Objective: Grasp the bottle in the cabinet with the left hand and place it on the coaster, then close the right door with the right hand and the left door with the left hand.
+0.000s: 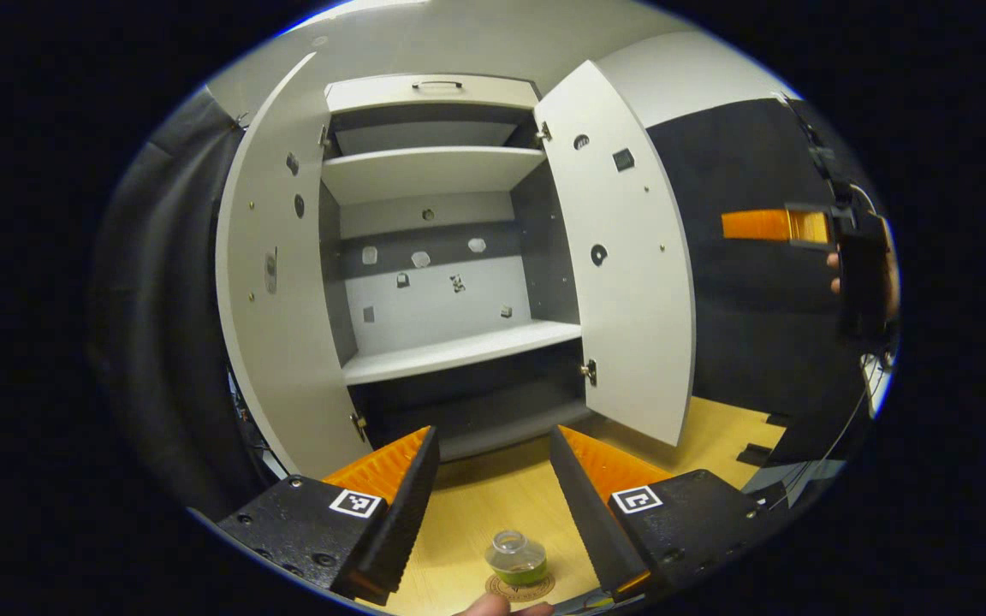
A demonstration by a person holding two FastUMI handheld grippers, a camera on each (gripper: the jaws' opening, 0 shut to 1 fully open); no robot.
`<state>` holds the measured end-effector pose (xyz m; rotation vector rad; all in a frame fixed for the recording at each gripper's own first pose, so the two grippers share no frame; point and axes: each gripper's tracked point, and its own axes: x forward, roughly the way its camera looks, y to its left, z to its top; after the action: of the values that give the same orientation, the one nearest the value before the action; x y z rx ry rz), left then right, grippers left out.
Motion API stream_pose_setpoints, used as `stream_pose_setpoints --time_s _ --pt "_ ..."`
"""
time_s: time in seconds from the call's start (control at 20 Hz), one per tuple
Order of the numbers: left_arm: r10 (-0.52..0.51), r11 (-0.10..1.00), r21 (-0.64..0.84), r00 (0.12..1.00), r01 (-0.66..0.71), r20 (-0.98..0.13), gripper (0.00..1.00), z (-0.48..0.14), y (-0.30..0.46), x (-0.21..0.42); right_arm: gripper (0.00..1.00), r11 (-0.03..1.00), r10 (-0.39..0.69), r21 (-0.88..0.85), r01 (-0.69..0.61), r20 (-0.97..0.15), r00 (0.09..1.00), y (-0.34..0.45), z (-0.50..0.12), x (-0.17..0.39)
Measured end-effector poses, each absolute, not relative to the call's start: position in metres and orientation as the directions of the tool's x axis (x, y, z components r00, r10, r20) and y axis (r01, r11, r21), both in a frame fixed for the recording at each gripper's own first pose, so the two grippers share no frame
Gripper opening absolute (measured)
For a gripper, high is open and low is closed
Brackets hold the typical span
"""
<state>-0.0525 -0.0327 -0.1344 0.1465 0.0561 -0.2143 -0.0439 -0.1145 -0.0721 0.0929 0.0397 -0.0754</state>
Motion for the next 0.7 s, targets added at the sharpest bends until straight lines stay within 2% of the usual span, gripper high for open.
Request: stream_pose_setpoints --time_s 0.1,0.15,0.2,0.25,0.3,0.4,0.45,0.5,0.6,0.65,0.7 --pt "-0.195 0.972 0.125 0.979 0.201 -0.052 0.91 -0.113 -0.032 -0.048 0.97 0.993 -0.079 0.082 0.081 -0.021 0.997 -0.131 -0.064 -0.039" --pt "-0.197 0.973 0.117 0.979 0.201 -0.049 0.93 -0.103 -0.033 -0.047 0.94 0.994 -0.089 0.068 0.091 -0.022 0.996 -0.142 -0.063 -0.035" --pt "-0.201 0.973 0.107 0.978 0.205 -0.05 0.92 -0.094 -0.033 -0.043 0.93 0.993 -0.11 0.051 0.111 -0.025 0.994 -0.155 -0.064 -0.031" --pt "-0.208 0.972 0.101 0.977 0.212 -0.051 0.92 -0.086 -0.033 -0.042 0.97 0.991 -0.131 0.037 0.132 -0.026 0.991 -0.167 -0.063 -0.028" --pt "-0.203 0.974 0.097 0.978 0.207 -0.05 0.92 -0.078 -0.03 -0.039 0.94 0.989 -0.142 0.027 0.143 -0.026 0.99 -0.176 -0.062 -0.025" --pt "-0.203 0.975 0.089 0.978 0.206 -0.042 0.92 -0.063 -0.026 -0.031 0.97 0.987 -0.161 0.01 0.161 -0.01 0.987 -0.192 -0.057 -0.016" --pt "-0.197 0.976 0.091 0.98 0.2 -0.038 0.95 -0.056 -0.023 -0.026 0.97 0.986 -0.167 0.003 0.167 -0.004 0.986 -0.2 -0.056 -0.011" --pt "-0.173 0.98 0.096 0.984 0.175 -0.027 0.92 -0.047 -0.016 -0.02 0.97 0.985 -0.17 -0.006 0.17 -0.003 0.985 -0.208 -0.056 -0.006" --pt "-0.076 0.994 0.085 0.997 0.074 0.028 0.94 -0.025 0.01 -0.005 0.94 0.981 -0.193 -0.03 0.193 -0.002 0.981 -0.226 -0.055 0.004" --pt "-0.042 0.997 0.066 0.998 0.039 0.044 0.99 -0.018 0.017 -0.001 0.97 0.98 -0.197 -0.042 0.197 -0.007 0.98 -0.234 -0.054 0.009" --pt "-0.029 0.999 0.043 0.998 0.027 0.047 0.98 -0.014 0.02 0.005 0.94 0.979 -0.194 -0.058 0.194 -0.004 0.981 -0.239 -0.054 0.015"
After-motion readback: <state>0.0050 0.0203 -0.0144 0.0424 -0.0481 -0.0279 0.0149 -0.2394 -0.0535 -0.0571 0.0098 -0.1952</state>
